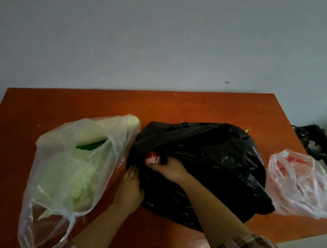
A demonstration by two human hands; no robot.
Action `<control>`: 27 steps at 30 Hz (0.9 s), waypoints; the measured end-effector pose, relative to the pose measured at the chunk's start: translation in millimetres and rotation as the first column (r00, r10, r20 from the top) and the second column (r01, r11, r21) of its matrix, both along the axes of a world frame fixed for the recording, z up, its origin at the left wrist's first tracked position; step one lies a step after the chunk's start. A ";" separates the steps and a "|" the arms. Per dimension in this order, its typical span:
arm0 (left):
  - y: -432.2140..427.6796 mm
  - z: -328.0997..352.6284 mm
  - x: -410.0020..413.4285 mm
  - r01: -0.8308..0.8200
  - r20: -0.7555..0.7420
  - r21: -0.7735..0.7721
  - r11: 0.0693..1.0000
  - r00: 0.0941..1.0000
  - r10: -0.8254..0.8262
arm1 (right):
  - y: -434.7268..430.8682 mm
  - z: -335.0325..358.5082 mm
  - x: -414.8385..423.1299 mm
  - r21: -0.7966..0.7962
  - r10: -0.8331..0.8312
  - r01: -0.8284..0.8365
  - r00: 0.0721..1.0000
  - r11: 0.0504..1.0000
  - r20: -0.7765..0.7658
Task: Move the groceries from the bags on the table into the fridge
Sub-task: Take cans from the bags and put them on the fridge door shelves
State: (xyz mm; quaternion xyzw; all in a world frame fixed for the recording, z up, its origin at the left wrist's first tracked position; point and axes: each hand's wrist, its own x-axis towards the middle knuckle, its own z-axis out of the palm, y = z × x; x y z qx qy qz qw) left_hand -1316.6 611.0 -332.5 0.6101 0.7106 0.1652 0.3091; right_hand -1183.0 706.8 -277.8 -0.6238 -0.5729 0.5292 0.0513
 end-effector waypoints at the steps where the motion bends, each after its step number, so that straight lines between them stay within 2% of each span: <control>1: -0.1 0.5 -0.3 0.012 -0.009 -0.005 1.000 1.000 -0.012 | -1.5 -2.9 -3.1 0.009 0.006 -0.006 1.000 1.000 0.010; 6: -0.8 3.5 1.0 0.056 -0.089 -0.047 0.997 0.994 -0.060 | -7.2 -9.8 -5.3 0.051 -0.043 0.041 0.999 0.998 0.028; 13: 0.3 11.1 13.5 0.037 -0.218 -0.146 0.989 0.974 -0.069 | -28.0 6.3 44.6 -0.034 -0.349 0.349 0.937 0.937 -0.013; 16: 1.9 14.5 19.1 0.023 -0.215 -0.186 0.982 0.975 -0.064 | -44.4 23.6 66.3 -0.064 -0.435 0.433 0.900 0.899 -0.015; 19: 4.9 20.6 24.4 -0.024 -0.211 -0.218 0.976 0.977 -0.023 | -63.9 47.7 86.4 -0.021 -0.455 0.455 0.890 0.890 -0.032; 21: 5.7 30.1 32.3 -0.108 -0.211 -0.171 0.979 0.975 0.070 | -76.0 64.9 101.2 0.001 -0.469 0.471 0.880 0.882 -0.073; 24: 2.2 54.1 53.6 -0.257 -0.125 -0.046 0.965 0.960 0.250 | -95.1 90.9 126.6 -0.040 -0.526 0.527 0.837 0.849 -0.152; 27: -3.5 82.9 86.9 -0.223 -0.032 0.083 0.971 0.974 0.226 | -116.9 115.2 157.8 -0.077 -0.604 0.602 0.772 0.795 -0.201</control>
